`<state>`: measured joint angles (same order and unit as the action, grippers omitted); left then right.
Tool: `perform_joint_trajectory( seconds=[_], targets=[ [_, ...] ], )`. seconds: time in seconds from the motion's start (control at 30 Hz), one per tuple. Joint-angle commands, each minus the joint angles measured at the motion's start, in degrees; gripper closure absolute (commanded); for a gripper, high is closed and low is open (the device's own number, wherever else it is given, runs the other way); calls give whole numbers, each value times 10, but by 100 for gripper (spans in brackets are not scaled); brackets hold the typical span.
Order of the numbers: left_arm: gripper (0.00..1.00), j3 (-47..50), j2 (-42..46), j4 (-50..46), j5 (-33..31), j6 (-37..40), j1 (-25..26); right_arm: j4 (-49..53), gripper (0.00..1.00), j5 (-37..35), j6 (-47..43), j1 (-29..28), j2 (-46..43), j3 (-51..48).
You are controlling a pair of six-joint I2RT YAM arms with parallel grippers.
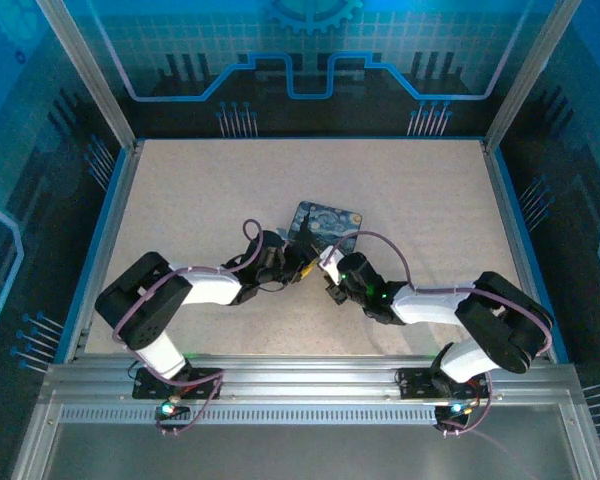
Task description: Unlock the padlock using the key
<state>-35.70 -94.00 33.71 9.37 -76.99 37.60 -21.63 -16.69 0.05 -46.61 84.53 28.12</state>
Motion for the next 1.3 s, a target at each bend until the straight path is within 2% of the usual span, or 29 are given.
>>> perform_joint_trajectory(
  seconds=[0.0, 0.2, 0.4, 0.47, 0.6, 0.7, 0.9, 1.27],
  targets=[
    [56, 14, 35, -45, -18, 37, -6, -17, 100, 21, 33, 9, 10, -18],
    [47, 18, 107, -148, -46, 99, -36, -58, 100, 52, 72, 26, -5, -51],
    [29, -36, 185, -317, -107, 227, -72, -90, 100, 116, 121, 70, -27, -85],
    [22, -55, 188, -343, -103, 257, -91, -100, 100, 136, 137, 87, -33, -95],
    [14, -92, 165, -372, -83, 302, -121, -95, 100, 183, 173, 122, -48, -106],
    [10, -124, 131, -384, -73, 335, -126, -88, 100, 219, 197, 152, -57, -112],
    [7, -193, 38, -385, -23, 372, -126, -77, 100, 297, 232, 212, -56, -118],
    [6, -289, -83, -379, 15, 388, -126, -72, 100, 344, 251, 267, -38, -115]
  ],
)
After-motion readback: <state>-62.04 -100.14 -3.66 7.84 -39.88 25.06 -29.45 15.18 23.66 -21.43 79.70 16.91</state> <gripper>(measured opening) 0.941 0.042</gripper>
